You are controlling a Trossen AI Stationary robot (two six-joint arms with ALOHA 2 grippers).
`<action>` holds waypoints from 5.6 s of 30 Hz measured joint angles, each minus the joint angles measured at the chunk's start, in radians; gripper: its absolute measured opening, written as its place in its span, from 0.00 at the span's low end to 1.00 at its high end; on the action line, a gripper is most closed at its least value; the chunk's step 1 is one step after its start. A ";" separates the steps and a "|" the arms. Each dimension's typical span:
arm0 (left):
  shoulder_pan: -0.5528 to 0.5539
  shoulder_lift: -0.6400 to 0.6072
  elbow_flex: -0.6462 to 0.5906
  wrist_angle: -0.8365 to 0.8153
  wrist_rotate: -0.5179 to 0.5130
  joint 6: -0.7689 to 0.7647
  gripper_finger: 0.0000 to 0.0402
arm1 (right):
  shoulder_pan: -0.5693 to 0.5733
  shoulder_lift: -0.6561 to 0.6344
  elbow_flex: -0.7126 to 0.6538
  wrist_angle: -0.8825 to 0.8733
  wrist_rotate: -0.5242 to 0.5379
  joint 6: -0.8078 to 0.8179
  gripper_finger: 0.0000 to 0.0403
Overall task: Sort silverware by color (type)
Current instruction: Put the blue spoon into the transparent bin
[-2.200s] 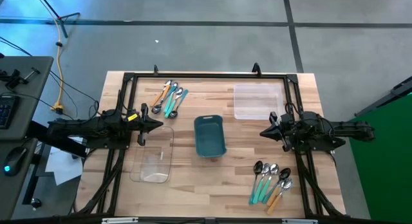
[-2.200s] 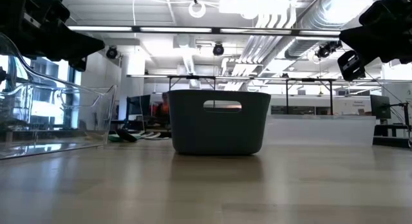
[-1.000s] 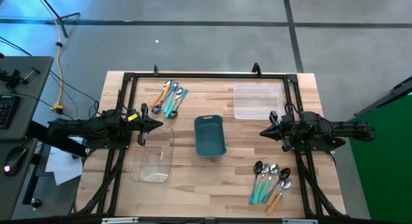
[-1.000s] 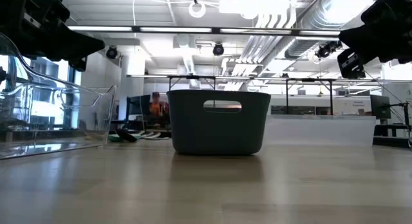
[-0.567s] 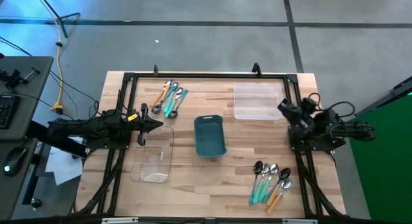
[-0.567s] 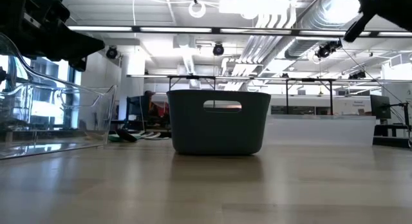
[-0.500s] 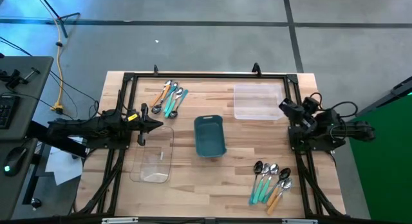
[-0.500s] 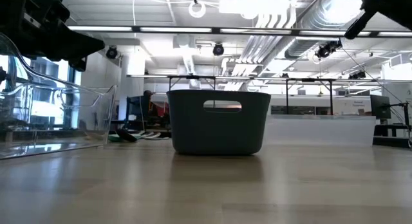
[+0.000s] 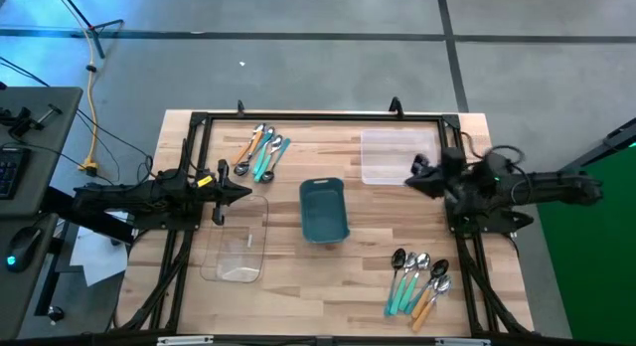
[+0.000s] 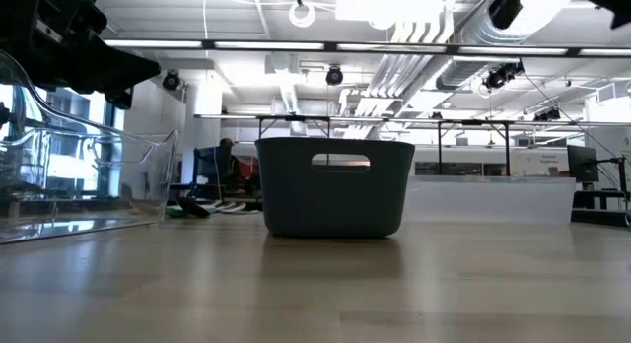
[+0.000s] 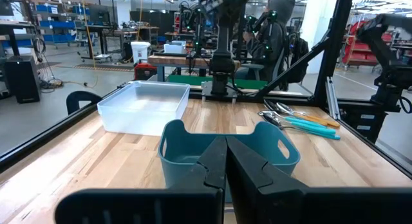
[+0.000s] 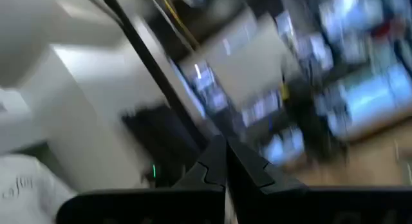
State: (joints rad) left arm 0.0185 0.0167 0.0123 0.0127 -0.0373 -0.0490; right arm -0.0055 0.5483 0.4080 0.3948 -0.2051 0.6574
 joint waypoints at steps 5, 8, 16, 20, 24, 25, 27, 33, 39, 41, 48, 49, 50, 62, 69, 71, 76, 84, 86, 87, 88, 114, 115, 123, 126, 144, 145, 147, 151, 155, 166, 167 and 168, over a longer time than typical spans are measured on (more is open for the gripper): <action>0.000 0.000 0.000 0.000 0.000 0.000 0.00 | 0.000 0.140 0.207 -0.566 -0.036 0.124 0.00; 0.000 0.000 0.000 0.000 0.000 0.000 0.00 | 0.009 0.222 0.312 -0.898 -0.051 0.199 0.00; 0.000 0.000 0.000 0.000 0.000 0.000 0.00 | 0.105 0.358 0.333 -1.158 -0.135 0.376 0.00; 0.000 0.000 0.000 0.000 0.000 0.000 0.00 | 0.170 0.396 0.290 -1.145 -0.148 0.440 0.00; 0.000 0.000 0.000 0.000 0.000 0.000 0.00 | 0.229 0.427 0.246 -1.077 -0.146 0.519 0.00; 0.000 0.000 0.000 0.000 0.000 0.000 0.00 | 0.243 0.436 0.234 -1.061 -0.147 0.537 0.00; 0.000 0.000 0.000 0.000 0.000 0.000 0.00 | 0.267 0.453 0.209 -1.030 -0.146 0.578 0.00; 0.000 0.000 0.000 0.000 0.000 0.000 0.00 | 0.313 0.506 0.137 -0.962 -0.095 0.673 0.00; 0.000 0.000 0.000 0.000 0.000 0.000 0.00 | 0.314 0.519 0.099 -0.961 -0.004 0.694 0.06; 0.000 0.000 0.000 0.000 0.000 0.000 0.00 | 0.313 0.519 0.099 -0.961 0.004 0.697 0.13; 0.000 0.000 0.000 0.000 0.000 0.000 0.00 | 0.330 0.519 0.099 -0.962 -0.031 0.613 0.41; 0.000 0.000 0.000 0.000 0.000 0.000 0.00 | 0.330 0.520 0.099 -0.961 -0.029 0.590 0.44; 0.000 0.000 0.000 0.000 0.000 0.000 0.00 | 0.330 0.524 0.099 -0.958 -0.022 0.571 0.46; 0.000 0.000 0.000 0.000 0.000 0.000 0.00 | 0.327 0.685 0.099 -0.832 -0.064 0.409 0.51; 0.000 0.000 0.000 0.000 0.000 0.000 0.00 | 0.327 0.766 0.099 -0.763 -0.070 0.402 0.51; 0.000 0.000 0.000 0.000 0.000 0.000 0.00 | 0.327 0.780 0.099 -0.737 -0.082 0.386 0.51; 0.000 0.000 0.000 0.000 0.000 0.000 0.00 | 0.326 0.812 0.103 -0.730 -0.096 0.376 0.46; 0.000 0.000 0.000 0.000 0.000 0.000 0.00 | 0.326 0.819 0.101 -0.742 -0.086 0.343 0.18; 0.000 0.000 0.000 0.000 0.000 0.000 0.00 | 0.327 0.822 0.100 -0.719 -0.106 0.330 0.10; 0.000 0.000 0.000 0.000 0.000 0.000 0.00 | 0.329 0.823 0.102 -0.710 -0.115 0.329 0.06; 0.000 0.000 0.000 0.000 0.000 0.000 0.00 | 0.328 0.820 0.102 -0.698 -0.134 0.329 0.03; 0.000 0.000 0.000 0.000 0.000 0.000 0.00 | 0.197 0.482 0.101 -0.020 0.269 0.078 0.00; 0.000 0.000 0.000 0.000 0.000 0.000 0.00 | 0.186 0.475 0.101 0.005 0.304 0.028 0.00; 0.000 0.000 0.000 0.000 0.000 0.000 0.00 | 0.089 0.480 0.101 0.155 0.450 -0.239 0.00; 0.000 0.000 0.000 0.000 0.000 0.000 0.00 | 0.070 0.480 0.101 0.155 0.451 -0.280 0.00; 0.000 0.000 0.000 0.000 0.000 0.000 0.00 | 0.057 0.480 0.101 0.156 0.472 -0.348 0.00; 0.000 0.000 0.000 0.000 0.000 0.000 0.00 | 0.057 0.480 0.101 0.156 0.472 -0.346 0.00; 0.000 0.000 0.000 0.002 -0.001 0.000 0.00 | 0.057 0.480 0.101 0.156 0.472 -0.344 0.00; 0.000 0.000 0.000 0.046 -0.011 -0.017 0.00 | 0.057 0.480 0.101 0.156 0.472 -0.343 0.00; -0.002 0.000 0.000 0.174 0.024 -0.220 0.00 | 0.057 0.480 0.101 0.156 0.472 -0.342 0.00; -0.001 0.018 0.010 0.437 -0.092 -0.362 0.00 | 0.057 0.480 0.101 0.156 0.473 -0.280 0.00; -0.001 0.031 0.024 0.438 -0.092 -0.359 0.00 | 0.057 0.480 0.101 0.157 0.474 -0.266 0.00; -0.001 0.051 0.047 0.431 -0.091 -0.346 0.00 | 0.057 0.480 0.102 0.156 0.475 -0.253 0.00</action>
State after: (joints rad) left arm 0.0177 0.0681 0.0590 0.4437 -0.1284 -0.3953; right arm 0.0517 1.0283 0.5102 0.5507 0.2698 0.4042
